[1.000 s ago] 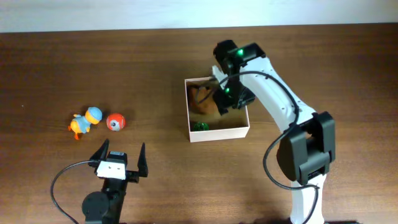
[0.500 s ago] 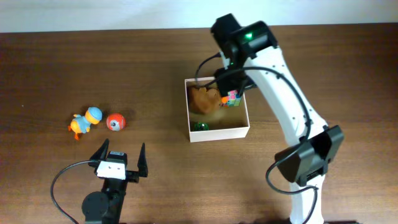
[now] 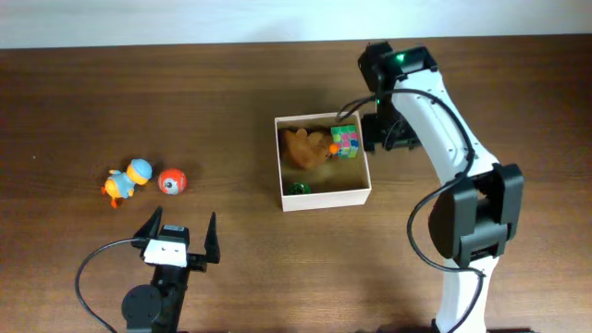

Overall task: Pack container
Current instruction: 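Raise the right gripper out of the box and retract right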

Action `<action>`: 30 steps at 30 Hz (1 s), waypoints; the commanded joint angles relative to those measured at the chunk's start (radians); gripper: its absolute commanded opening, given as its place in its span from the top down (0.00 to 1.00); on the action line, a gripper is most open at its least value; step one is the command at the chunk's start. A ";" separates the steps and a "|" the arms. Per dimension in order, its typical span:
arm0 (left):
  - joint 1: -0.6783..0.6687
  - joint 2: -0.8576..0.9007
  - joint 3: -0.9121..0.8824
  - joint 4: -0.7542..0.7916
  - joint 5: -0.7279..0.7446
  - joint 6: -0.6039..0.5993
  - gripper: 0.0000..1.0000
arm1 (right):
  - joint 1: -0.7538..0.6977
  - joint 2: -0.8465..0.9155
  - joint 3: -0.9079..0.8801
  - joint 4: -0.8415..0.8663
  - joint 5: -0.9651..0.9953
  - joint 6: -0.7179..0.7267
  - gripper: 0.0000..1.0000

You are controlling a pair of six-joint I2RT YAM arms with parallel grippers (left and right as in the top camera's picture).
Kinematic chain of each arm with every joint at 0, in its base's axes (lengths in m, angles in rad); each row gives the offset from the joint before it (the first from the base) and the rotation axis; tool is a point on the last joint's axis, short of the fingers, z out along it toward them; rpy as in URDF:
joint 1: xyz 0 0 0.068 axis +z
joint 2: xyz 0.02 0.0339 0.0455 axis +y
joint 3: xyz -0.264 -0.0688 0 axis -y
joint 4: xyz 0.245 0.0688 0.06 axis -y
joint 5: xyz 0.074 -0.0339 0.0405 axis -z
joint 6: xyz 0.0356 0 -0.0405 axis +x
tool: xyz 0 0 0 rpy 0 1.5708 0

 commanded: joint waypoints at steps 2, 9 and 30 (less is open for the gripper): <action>0.006 -0.009 -0.002 -0.006 0.000 0.019 0.01 | -0.007 -0.006 -0.095 0.046 -0.011 0.015 0.31; 0.006 -0.009 -0.002 -0.006 0.000 0.019 0.01 | -0.003 -0.006 -0.148 0.082 -0.045 0.015 0.31; 0.006 -0.009 -0.002 -0.006 0.000 0.019 0.01 | -0.004 -0.006 -0.144 0.201 -0.143 0.020 0.31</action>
